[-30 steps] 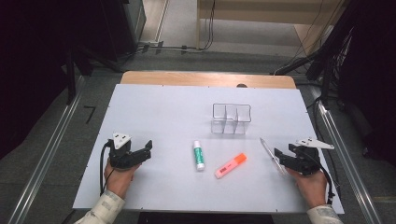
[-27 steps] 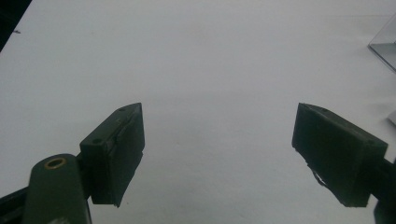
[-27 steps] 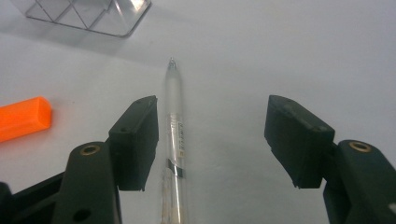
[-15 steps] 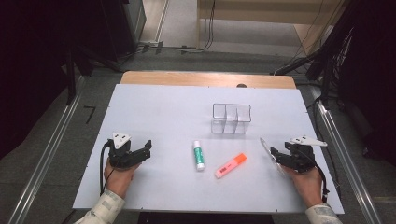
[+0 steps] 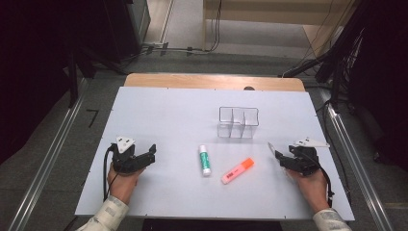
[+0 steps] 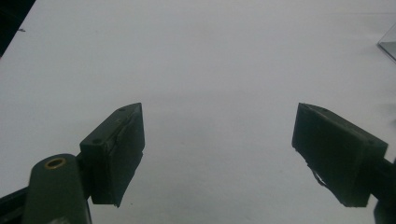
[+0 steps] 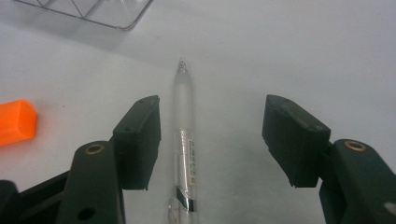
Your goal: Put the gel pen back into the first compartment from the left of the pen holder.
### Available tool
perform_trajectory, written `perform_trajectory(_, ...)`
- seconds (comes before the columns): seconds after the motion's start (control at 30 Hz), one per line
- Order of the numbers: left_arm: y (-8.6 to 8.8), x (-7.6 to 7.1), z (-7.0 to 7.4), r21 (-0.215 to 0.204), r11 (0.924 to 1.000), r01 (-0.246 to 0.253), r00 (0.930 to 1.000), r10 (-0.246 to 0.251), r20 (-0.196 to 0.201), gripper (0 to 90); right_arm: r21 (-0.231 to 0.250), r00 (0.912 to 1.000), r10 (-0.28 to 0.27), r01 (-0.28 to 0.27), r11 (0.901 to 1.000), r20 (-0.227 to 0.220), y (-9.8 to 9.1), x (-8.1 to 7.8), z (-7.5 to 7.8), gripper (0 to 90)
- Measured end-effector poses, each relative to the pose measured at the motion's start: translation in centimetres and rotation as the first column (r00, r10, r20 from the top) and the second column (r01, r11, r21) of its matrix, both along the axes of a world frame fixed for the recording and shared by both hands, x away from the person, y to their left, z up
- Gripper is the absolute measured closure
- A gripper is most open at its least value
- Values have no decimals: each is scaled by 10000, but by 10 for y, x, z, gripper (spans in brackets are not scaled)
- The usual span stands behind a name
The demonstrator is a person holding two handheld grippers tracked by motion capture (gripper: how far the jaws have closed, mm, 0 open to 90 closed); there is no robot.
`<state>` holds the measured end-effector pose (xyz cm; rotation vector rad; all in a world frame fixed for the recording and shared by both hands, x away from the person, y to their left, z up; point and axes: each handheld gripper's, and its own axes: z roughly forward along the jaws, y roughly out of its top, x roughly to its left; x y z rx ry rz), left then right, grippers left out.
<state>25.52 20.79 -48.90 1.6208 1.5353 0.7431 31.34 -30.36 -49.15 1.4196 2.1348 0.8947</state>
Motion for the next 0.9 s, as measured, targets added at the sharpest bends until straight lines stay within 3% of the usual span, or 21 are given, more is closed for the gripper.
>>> perform_trajectory(0.9,-1,1,-1,49,10000,7,10000,-7,-69,172,-390,9975,711,-711,9967,8,17,11,-7,581)
